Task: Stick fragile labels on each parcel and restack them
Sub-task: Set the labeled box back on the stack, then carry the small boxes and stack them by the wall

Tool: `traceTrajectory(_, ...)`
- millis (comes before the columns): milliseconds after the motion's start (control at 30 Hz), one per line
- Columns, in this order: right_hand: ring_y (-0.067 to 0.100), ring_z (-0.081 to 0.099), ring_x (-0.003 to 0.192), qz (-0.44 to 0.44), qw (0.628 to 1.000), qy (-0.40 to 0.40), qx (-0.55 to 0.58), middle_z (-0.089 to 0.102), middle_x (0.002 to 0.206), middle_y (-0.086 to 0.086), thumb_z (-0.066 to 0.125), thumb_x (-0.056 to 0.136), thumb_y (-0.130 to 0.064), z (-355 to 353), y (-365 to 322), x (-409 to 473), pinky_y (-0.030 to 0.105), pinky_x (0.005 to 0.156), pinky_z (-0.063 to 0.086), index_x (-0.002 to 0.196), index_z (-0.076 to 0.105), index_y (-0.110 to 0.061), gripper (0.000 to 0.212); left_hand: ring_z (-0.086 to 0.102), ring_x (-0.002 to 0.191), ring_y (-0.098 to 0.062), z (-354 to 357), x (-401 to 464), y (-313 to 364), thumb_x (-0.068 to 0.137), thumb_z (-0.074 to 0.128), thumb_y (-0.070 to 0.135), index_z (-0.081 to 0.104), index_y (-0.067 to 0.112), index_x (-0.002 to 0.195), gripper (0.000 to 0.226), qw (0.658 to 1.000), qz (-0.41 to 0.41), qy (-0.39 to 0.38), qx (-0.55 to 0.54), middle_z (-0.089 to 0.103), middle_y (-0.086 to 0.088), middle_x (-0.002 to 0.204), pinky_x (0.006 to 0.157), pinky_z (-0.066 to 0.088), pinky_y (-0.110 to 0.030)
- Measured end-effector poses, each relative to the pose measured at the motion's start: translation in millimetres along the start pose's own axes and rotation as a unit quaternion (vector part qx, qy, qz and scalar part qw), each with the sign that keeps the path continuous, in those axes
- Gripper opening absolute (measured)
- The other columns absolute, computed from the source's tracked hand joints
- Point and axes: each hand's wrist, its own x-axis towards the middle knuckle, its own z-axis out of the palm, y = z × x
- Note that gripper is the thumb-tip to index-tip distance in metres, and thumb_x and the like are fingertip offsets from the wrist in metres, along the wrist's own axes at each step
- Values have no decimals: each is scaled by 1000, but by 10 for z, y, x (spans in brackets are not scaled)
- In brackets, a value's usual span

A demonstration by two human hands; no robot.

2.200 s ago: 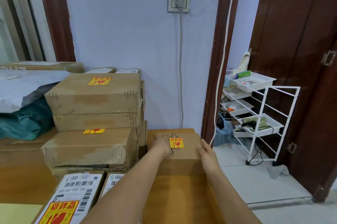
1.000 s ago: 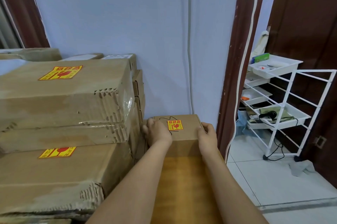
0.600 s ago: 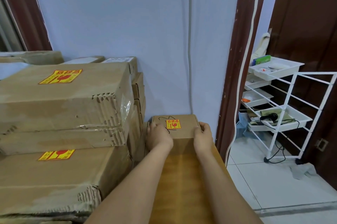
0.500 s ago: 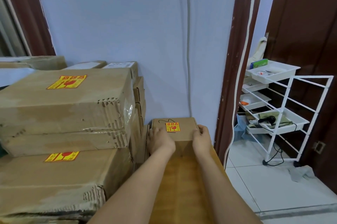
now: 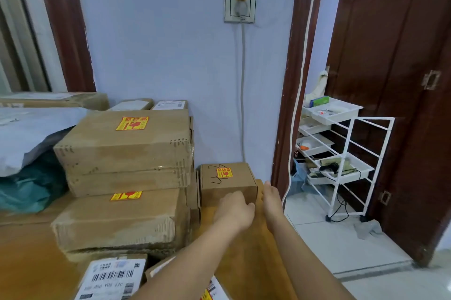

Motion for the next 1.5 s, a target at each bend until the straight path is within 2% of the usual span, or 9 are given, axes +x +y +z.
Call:
traceTrajectory(167, 20, 54, 90, -34, 999, -15, -36, 59, 92, 2, 44, 98, -29, -154, 19, -727, 42, 90, 45, 88, 58, -21, 19, 53, 112, -23, -178, -518, -105, 98, 44, 32, 54, 13, 123, 33, 998, 53, -22, 20, 56, -6, 126, 91, 47, -35)
traceTrajectory(333, 19, 59, 99, -12, 995, -96, -23, 64, 102, 1, 44, 100, -25, -132, 51, -1454, 39, 93, 44, 98, 61, -19, 19, 60, 102, -23, -385, -1023, -347, 98, 45, 30, 52, 14, 128, 35, 993, 115, -25, -4, 55, -6, 129, 85, 50, -34)
traceTrajectory(533, 21, 64, 104, 21, 989, -143, 17, 70, 108, 5, 44, 100, -29, -66, 25, -1927, 39, 96, 49, 104, 68, -12, 30, 44, 126, -13, -672, -1491, -677, 99, 47, 27, 52, 20, 131, 34, 979, 196, 43, -24, 47, 5, 140, 101, 34, -25)
traceTrajectory(733, 19, 64, 105, 15, 986, -160, 41, 72, 108, 2, 47, 98, -35, -128, -27, -2289, 35, 96, 47, 106, 70, -16, 31, 51, 104, -4, -1026, -1908, -1067, 98, 48, 21, 64, 18, 115, 23, 967, 161, 154, -125, 60, 8, 118, 78, 37, -14)
traceTrajectory(933, 14, 64, 98, 68, 970, -186, 139, 72, 103, 0, 40, 99, -42, -200, -16, -2658, 30, 80, 48, 111, 64, -20, 35, 53, 112, -19, -1143, -2241, -1625, 99, 46, 26, 59, 13, 121, 29, 939, 13, 260, -223, 60, -2, 120, 86, 38, -29)
traceTrajectory(1000, 14, 64, 95, 90, 964, -179, 172, 72, 98, 0, 38, 99, -44, -202, 8, -2727, 32, 79, 47, 106, 64, -19, 36, 49, 116, -22, -1090, -2276, -1817, 100, 43, 30, 53, 11, 128, 35, 923, -59, 241, -293, 54, 0, 122, 91, 37, -33)
traceTrajectory(1100, 12, 61, 87, 110, 964, -158, 183, 72, 82, -4, 36, 99, -47, -161, 89, -2781, 34, 93, 41, 91, 64, -20, 41, 45, 127, -27, -915, -2261, -2095, 96, 42, 52, 44, 15, 138, 56, 879, -162, 135, -428, 51, 0, 134, 110, 32, -43)
traceTrajectory(1267, 14, 63, 92, 109, 964, -147, 194, 74, 89, -2, 32, 96, -57, 16, 209, -2849, 34, 97, 40, 94, 68, -22, 50, 62, 106, -24, -666, -2334, -2084, 96, 35, 56, 68, 23, 106, 48, 827, -143, 33, -543, 72, -6, 105, 101, 43, -41)
traceTrajectory(1500, 19, 59, 110, 102, 972, -157, 145, 69, 115, 0, 30, 91, -67, 162, 338, -2967, 45, 112, 32, 120, 64, -27, 59, 59, 106, -23, -590, -2420, -1924, 96, 32, 58, 66, 24, 105, 49, 837, -135, 43, -528, 69, -7, 105, 95, 44, -39)
